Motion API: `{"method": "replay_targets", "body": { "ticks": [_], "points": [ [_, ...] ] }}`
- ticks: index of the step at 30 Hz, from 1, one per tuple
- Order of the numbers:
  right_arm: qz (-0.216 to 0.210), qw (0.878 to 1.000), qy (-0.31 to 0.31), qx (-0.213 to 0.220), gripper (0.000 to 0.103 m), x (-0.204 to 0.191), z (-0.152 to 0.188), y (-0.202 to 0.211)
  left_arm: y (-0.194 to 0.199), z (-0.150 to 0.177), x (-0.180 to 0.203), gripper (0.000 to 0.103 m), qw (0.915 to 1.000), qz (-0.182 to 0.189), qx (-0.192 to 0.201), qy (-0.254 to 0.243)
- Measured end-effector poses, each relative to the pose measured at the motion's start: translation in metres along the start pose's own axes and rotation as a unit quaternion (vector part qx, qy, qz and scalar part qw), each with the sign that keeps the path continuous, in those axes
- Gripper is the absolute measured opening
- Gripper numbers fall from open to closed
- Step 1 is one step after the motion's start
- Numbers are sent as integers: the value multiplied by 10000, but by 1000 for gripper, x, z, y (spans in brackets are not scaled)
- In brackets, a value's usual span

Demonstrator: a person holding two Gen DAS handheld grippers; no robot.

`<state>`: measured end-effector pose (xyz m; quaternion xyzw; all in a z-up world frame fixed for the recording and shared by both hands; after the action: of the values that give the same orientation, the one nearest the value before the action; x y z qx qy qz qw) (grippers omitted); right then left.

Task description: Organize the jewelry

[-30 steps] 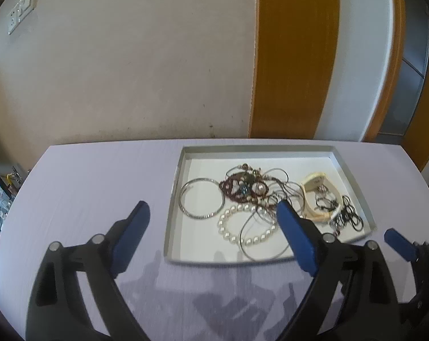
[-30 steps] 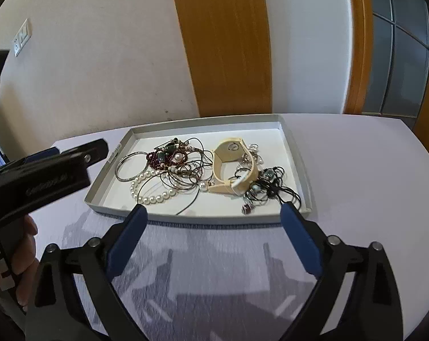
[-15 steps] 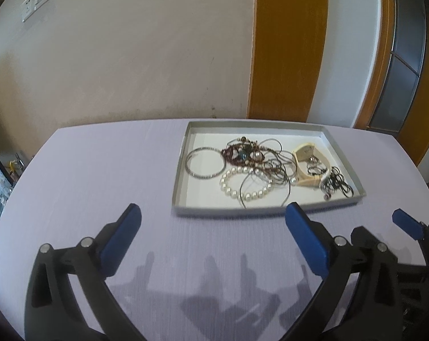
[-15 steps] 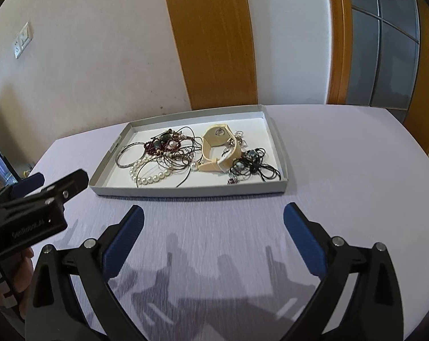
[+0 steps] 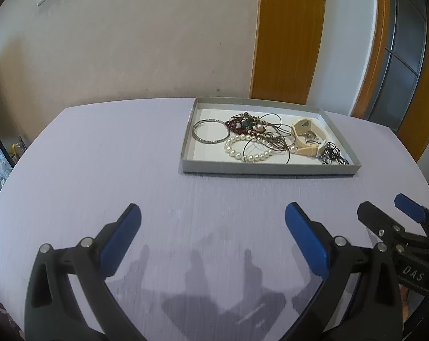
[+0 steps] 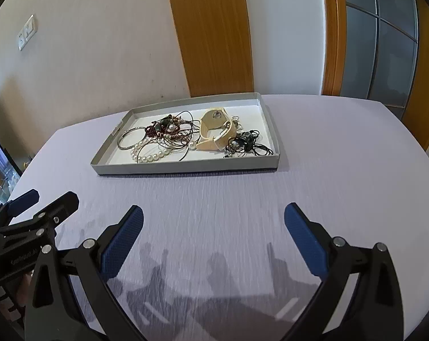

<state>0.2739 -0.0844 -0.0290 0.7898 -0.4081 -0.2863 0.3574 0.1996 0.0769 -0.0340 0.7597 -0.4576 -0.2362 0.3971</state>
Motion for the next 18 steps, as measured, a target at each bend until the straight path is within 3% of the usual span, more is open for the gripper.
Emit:
{"method": "replay_targets", "body": {
  "ticks": [18],
  "points": [
    [271, 9985, 205, -422, 102, 2, 2, 5, 10, 14, 3, 101, 9985, 147, -504, -122]
  ]
}}
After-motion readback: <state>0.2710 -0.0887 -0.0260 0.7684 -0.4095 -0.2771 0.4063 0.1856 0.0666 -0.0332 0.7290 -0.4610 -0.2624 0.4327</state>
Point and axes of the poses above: each gripper's, at about its wrist camera, not at the fingertips, and y roughly against the way its jaws point, x to its right, z to its underside, the point moved 5 cm from there along -y, roughly the way its jaws point, and after that the axes turned 10 degrees about -x, right-handed, at the moved point
